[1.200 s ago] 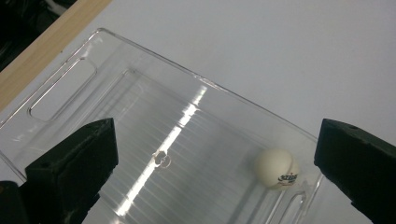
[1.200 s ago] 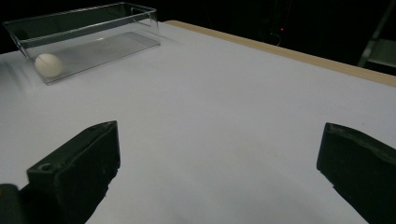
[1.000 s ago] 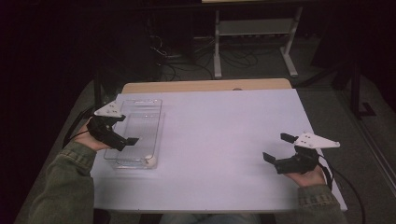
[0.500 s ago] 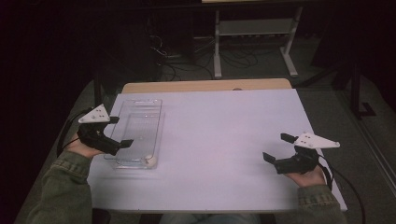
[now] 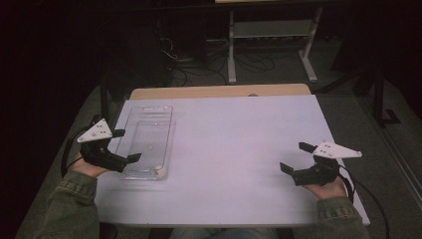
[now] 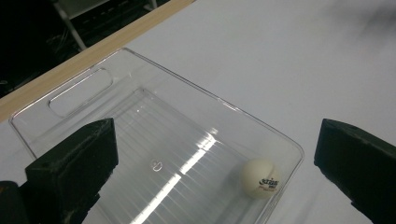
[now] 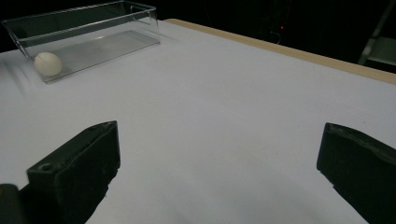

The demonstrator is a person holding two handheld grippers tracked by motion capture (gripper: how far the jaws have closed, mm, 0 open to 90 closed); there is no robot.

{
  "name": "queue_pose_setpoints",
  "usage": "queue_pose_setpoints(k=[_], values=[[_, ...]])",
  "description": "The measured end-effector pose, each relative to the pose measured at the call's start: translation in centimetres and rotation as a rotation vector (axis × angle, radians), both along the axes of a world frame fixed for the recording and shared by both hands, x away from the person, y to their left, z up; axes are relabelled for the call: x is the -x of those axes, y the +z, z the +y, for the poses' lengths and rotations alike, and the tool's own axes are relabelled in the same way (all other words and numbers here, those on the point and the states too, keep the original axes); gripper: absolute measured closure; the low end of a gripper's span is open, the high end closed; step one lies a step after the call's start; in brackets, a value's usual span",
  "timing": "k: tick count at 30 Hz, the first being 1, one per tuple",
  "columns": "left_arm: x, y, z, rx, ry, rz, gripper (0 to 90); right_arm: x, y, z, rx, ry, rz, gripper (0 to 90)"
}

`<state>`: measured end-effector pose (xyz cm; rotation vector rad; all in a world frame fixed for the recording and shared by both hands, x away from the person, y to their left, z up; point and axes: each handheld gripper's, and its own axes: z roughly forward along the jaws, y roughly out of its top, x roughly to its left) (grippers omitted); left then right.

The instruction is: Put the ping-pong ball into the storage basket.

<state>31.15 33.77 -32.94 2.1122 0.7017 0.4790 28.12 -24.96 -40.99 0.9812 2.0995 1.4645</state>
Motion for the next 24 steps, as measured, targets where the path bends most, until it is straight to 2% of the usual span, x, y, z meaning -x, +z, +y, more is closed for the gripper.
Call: queue_pose_setpoints(k=[7,9,16,24], values=[[1.0,-0.9,0.6,0.016,0.04,-0.024,0.0,0.0,0.0,0.1,0.0,0.004,0.003,0.0],[1.3,-1.2,0.9,0.038,0.048,-0.027,0.0,0.0,0.0,0.1,0.001,0.004,0.003,0.0],[2.2,-2.3,1.6,0.052,0.063,-0.025,0.0,0.0,0.0,0.1,0.0,0.001,0.005,0.0],[3.0,-3.1,2.3,0.099,0.095,-0.044,0.0,0.0,0.0,0.0,-0.001,0.001,0.009,0.0]])
